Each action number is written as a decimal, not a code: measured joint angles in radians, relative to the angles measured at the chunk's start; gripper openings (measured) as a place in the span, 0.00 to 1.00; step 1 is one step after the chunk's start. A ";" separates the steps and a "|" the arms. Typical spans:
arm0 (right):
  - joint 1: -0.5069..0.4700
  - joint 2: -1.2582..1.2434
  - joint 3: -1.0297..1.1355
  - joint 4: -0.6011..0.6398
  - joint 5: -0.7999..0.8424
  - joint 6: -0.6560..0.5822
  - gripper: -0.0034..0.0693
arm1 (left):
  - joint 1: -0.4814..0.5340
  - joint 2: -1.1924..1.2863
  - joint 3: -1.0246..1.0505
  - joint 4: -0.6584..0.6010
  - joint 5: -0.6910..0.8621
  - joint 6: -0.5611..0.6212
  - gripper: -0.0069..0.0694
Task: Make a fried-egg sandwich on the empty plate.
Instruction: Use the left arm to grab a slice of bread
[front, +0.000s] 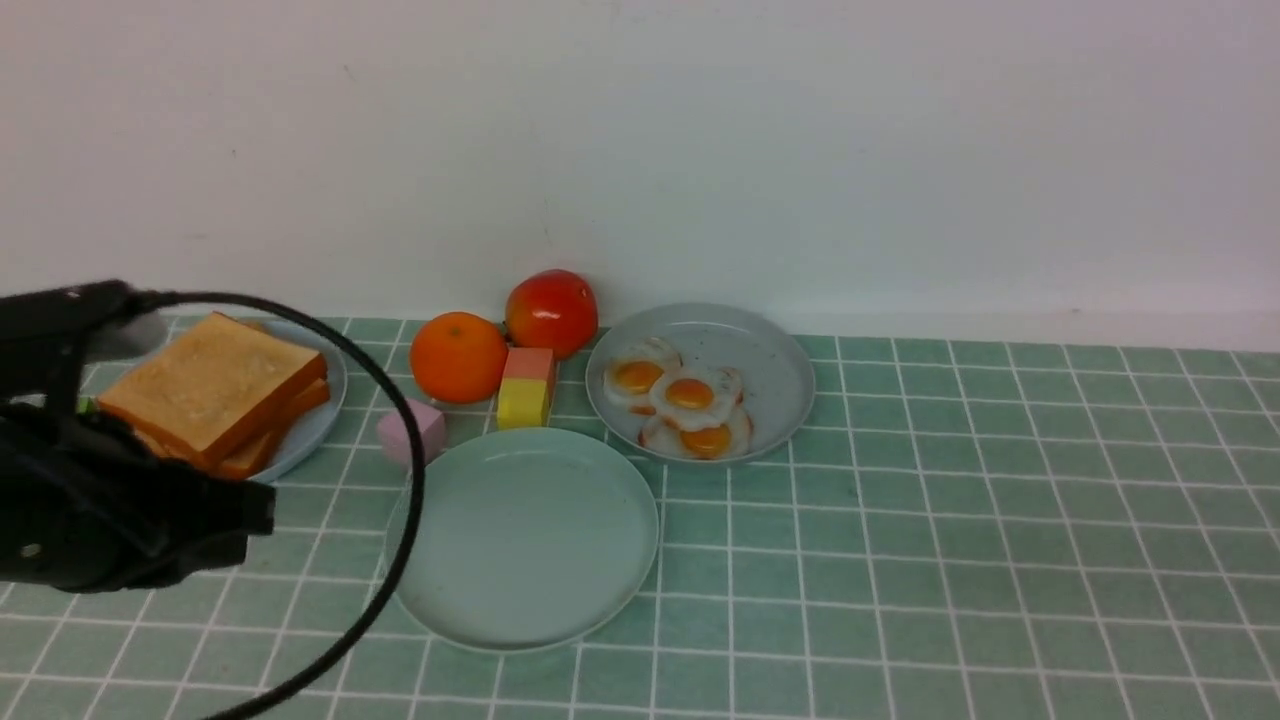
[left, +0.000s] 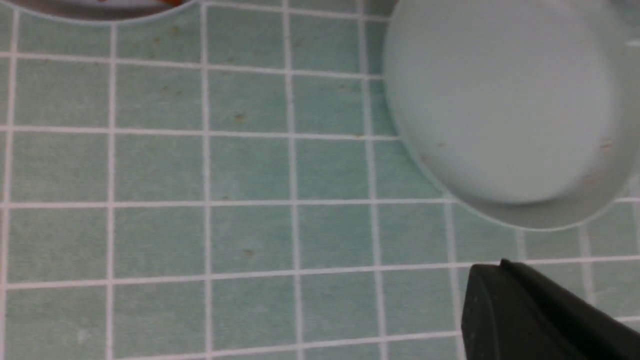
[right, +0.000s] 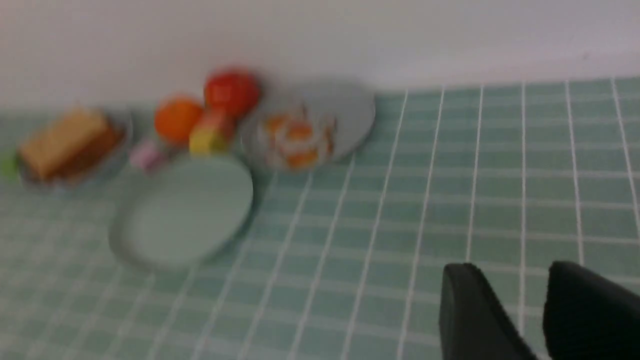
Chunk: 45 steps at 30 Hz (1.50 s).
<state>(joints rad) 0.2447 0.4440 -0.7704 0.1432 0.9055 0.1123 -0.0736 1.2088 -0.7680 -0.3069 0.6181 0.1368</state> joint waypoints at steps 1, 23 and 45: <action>0.002 0.042 -0.044 0.001 0.053 -0.022 0.38 | 0.000 0.023 -0.006 0.009 -0.003 0.000 0.07; 0.005 0.230 -0.182 0.367 0.160 -0.417 0.38 | 0.029 0.547 -0.501 0.484 0.003 -0.223 0.33; 0.005 0.230 -0.182 0.373 0.179 -0.421 0.38 | 0.046 0.706 -0.547 0.558 -0.120 0.090 0.52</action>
<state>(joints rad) 0.2496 0.6739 -0.9524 0.5158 1.0845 -0.3087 -0.0279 1.9150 -1.3149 0.2514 0.4984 0.2272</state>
